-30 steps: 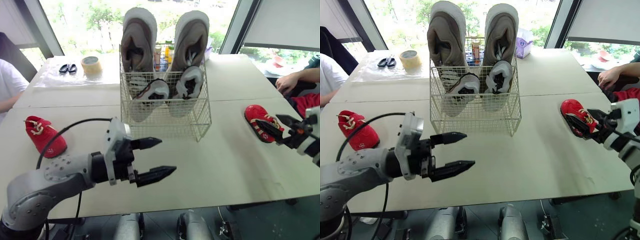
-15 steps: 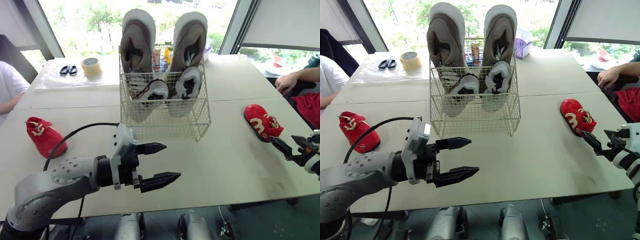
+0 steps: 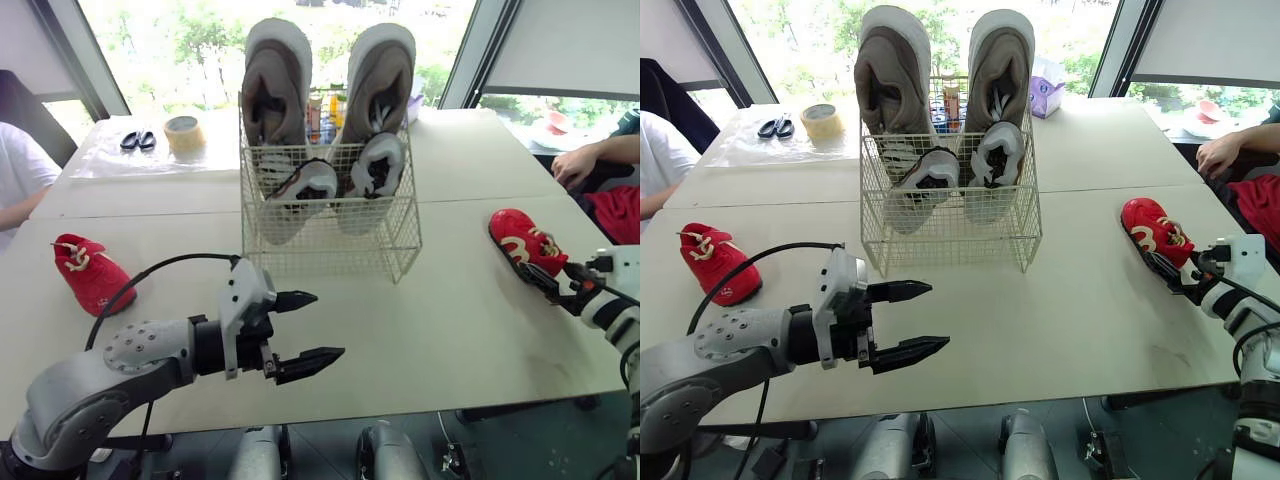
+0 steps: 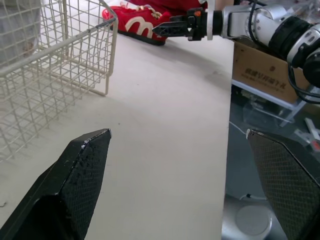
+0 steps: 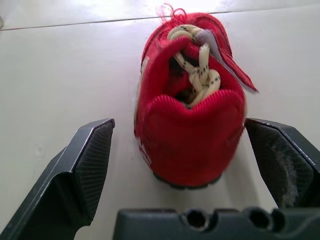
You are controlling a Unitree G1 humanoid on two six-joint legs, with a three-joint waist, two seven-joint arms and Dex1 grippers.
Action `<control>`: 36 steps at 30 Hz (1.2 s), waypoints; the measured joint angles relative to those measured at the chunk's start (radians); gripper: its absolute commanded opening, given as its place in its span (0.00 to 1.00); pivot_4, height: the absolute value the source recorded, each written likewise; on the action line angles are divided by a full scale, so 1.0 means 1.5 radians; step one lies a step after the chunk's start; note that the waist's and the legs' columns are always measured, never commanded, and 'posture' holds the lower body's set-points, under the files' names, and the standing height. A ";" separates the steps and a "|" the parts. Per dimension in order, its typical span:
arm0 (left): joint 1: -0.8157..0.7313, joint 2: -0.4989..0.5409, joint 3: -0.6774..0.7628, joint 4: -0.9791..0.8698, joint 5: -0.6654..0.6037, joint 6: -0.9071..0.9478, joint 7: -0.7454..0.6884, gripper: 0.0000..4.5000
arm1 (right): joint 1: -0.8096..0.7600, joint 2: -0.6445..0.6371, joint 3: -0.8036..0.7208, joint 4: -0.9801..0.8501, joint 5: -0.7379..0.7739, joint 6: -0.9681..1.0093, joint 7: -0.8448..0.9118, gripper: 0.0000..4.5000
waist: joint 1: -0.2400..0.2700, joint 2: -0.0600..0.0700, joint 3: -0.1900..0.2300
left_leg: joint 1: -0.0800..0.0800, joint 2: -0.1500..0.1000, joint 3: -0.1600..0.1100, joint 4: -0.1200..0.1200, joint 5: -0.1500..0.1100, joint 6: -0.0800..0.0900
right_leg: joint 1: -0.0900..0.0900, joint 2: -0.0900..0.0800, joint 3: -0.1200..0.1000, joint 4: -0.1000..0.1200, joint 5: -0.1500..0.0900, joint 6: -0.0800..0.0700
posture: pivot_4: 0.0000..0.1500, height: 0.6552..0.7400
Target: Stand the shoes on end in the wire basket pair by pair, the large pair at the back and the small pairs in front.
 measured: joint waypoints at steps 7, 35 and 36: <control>0.011 0.001 -0.006 0.000 0.030 -0.003 -0.015 1.00 | -0.124 0.017 0.042 0.213 -0.041 -0.089 0.012 0.88 | -0.002 0.001 0.000 | 0.000 0.000 0.000 0.000 0.000 0.000 | 0.000 0.000 0.000 0.000 0.000 0.000 | 1.00 0.15; -0.790 0.099 0.114 0.864 -0.150 0.147 -0.222 1.00 | -0.627 -0.096 0.246 -0.235 0.015 -0.073 0.238 0.41 | -0.019 -0.001 0.004 | -0.001 -0.001 0.003 -0.008 0.003 -0.005 | -0.006 0.000 0.001 0.002 -0.001 -0.001 | 1.00 0.15; -0.815 0.099 0.103 0.883 -0.128 0.149 -0.251 1.00 | -0.624 -0.086 0.267 -0.247 0.007 -0.077 0.250 0.41 | -0.017 -0.001 0.004 | -0.001 -0.001 0.003 -0.007 0.003 -0.004 | -0.006 0.000 0.001 0.002 -0.001 -0.001 | 1.00 0.15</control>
